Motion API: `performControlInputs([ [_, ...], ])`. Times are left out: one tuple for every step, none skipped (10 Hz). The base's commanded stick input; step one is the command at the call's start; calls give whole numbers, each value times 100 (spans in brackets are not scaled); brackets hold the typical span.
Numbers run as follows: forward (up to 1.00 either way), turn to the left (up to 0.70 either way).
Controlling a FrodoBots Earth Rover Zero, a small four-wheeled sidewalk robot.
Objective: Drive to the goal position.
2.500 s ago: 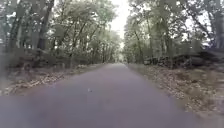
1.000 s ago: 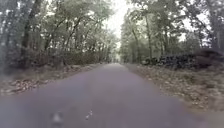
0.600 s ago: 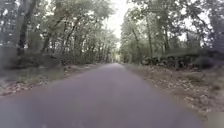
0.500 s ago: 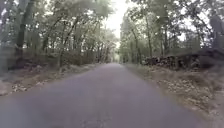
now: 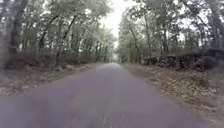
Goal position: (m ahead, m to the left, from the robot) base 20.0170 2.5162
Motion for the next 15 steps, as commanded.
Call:
performControlInputs([
  [70, -1],
  [70, 0],
  [70, 0],
  [70, 0],
  [70, 0],
  [70, 0],
  [70, 0],
  [70, 0],
  [70, 0],
  [70, 0],
  [70, 0],
  [70, 0],
  [70, 0],
  [70, 0],
  [70, 0],
])
